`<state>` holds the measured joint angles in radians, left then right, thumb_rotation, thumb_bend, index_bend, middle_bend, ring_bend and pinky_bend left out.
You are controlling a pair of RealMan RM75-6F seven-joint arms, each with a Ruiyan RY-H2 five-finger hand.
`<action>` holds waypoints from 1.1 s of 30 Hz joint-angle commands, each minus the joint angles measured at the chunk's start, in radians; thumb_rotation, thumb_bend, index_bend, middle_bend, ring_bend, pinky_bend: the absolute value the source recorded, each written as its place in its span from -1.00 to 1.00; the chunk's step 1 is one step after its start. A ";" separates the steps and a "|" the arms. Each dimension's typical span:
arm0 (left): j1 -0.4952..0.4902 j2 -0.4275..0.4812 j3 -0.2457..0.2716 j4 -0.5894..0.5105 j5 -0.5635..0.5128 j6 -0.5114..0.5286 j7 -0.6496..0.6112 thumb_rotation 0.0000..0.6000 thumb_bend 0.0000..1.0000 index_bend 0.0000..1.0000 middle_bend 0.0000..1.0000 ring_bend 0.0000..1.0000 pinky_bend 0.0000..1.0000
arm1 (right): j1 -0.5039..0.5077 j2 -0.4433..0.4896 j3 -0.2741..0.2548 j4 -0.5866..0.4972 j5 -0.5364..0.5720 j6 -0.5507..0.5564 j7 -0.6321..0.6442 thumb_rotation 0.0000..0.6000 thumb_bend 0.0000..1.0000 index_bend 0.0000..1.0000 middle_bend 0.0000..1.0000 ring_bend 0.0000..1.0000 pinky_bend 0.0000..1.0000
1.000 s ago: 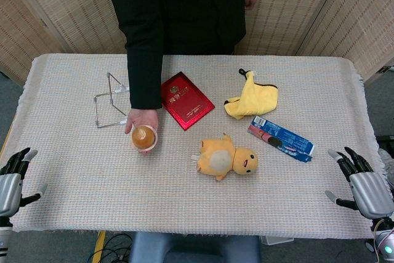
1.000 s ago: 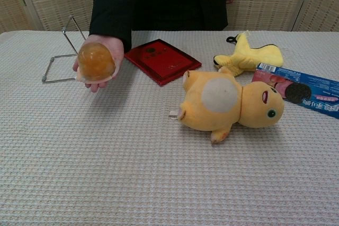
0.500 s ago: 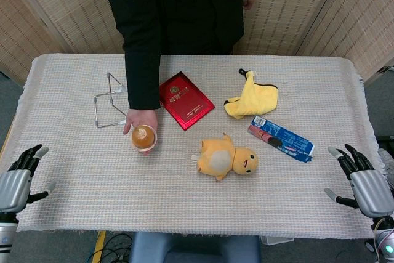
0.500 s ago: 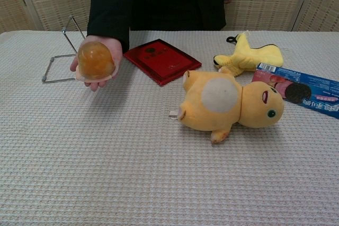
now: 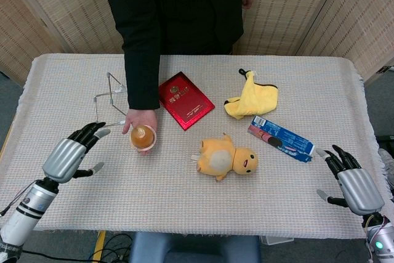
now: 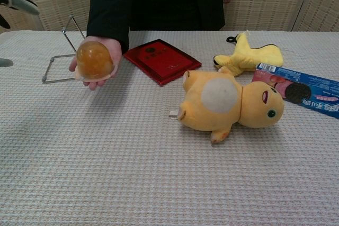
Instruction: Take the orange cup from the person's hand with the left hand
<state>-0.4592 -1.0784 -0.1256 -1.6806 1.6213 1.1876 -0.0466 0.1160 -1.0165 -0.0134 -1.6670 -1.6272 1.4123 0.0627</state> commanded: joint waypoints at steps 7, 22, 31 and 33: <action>-0.164 -0.045 -0.053 0.002 -0.030 -0.176 0.094 1.00 -0.38 -0.59 -0.82 -0.79 -0.45 | -0.012 -0.007 -0.006 0.015 0.014 0.008 0.011 1.00 -0.63 -0.86 -0.70 -0.86 -0.74; -0.283 -0.094 -0.067 0.031 -0.206 -0.340 0.226 1.00 -0.38 -0.52 -0.82 -0.79 -0.45 | -0.023 -0.013 -0.008 0.045 0.024 0.019 0.044 1.00 -0.63 -0.86 -0.70 -0.86 -0.74; -0.310 -0.123 -0.056 0.058 -0.247 -0.352 0.244 1.00 -0.38 -0.44 -0.69 -0.68 -0.45 | -0.031 -0.014 -0.008 0.054 0.025 0.031 0.057 1.00 -0.63 -0.86 -0.70 -0.86 -0.74; -0.316 -0.130 -0.056 0.066 -0.251 -0.352 0.238 1.00 -0.38 -0.43 -0.65 -0.65 -0.45 | -0.034 -0.014 -0.008 0.055 0.026 0.035 0.060 1.00 -0.63 -0.86 -0.70 -0.86 -0.74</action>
<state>-0.7732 -1.2070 -0.1817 -1.6166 1.3718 0.8359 0.1932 0.0825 -1.0307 -0.0215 -1.6120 -1.6018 1.4466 0.1222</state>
